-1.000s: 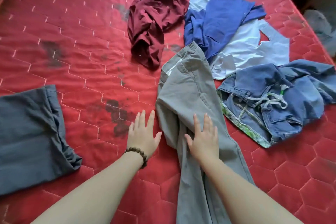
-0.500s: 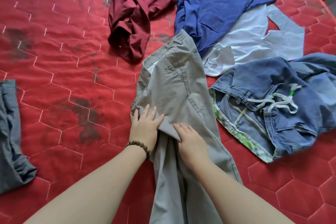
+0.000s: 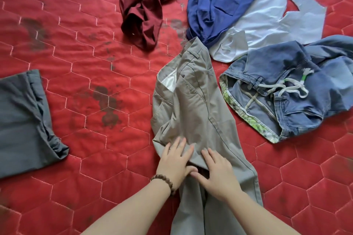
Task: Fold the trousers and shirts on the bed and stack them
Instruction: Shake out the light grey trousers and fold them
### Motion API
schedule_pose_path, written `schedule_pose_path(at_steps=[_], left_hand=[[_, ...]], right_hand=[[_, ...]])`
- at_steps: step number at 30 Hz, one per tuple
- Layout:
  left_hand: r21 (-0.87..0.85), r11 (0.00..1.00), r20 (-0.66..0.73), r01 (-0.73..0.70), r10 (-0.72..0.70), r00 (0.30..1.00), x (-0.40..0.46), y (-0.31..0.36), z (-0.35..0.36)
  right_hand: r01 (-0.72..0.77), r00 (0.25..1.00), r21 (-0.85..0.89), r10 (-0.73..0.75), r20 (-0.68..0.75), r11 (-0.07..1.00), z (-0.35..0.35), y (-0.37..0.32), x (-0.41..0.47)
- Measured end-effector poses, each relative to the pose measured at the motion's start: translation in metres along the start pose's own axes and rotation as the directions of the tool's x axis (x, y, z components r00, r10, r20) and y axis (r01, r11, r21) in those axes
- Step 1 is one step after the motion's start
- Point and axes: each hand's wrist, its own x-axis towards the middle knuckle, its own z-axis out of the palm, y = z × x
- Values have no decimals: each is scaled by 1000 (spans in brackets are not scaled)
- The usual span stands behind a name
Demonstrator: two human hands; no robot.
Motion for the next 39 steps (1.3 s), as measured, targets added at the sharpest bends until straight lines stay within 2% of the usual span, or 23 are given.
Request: schedule_pose_path(at_steps=[2, 4, 6, 9, 12, 15, 18, 21, 23, 26, 29, 31, 36, 39], left_hand=[[-97, 995, -151, -37, 22, 988, -4, -7, -18], [-153, 987, -334, -39, -15, 942, 5, -21, -41], [-181, 983, -406, 19, -92, 909, 28, -40, -64], [-189, 978, -384, 89, -157, 910, 72, -71, -86], [-135, 989, -349, 63, -107, 931, 113, -97, -98], [-36, 999, -285, 7, -17, 958, 142, -109, -96], [24, 1000, -240, -2, 8, 971, 152, -120, -88], [80, 997, -274, -8, 29, 961, 150, -131, -80], [113, 994, -275, 3, 28, 961, 147, -137, -79], [147, 989, -265, 35, 6, 964, 139, -144, -80], [168, 986, -255, 22, 22, 967, 127, -150, -85], [170, 986, -297, -5, 56, 953, 118, -150, -89], [169, 985, -369, 18, 47, 928, 92, -147, -101], [94, 996, -425, 9, 32, 905, 67, -146, -110]], right_hand=[[6, 999, 10, -5, -36, 1000, -18, -5, 8], [38, 993, 44, -33, -115, 998, -40, -11, 31], [95, 975, 36, -86, -206, 995, -66, -20, 66], [167, 943, 10, -156, -294, 986, -102, -42, 135], [211, 922, -105, -233, -308, 972, -124, -68, 204], [253, 920, -256, -314, -236, 933, -132, -85, 255], [280, 939, -413, -336, -69, 867, -132, -88, 281], [306, 951, -467, -294, 100, 829, -136, -84, 290], [295, 955, -506, -268, 127, 811, -145, -80, 293], [281, 958, -577, -259, 122, 767, -158, -73, 291], [305, 938, -642, -336, 78, 703, -167, -64, 286], [312, 921, -675, -389, 40, 669, -174, -56, 280], [422, 844, -645, -536, 23, 637, -196, -32, 258], [486, 799, -617, -600, 28, 619, -208, -25, 236]])
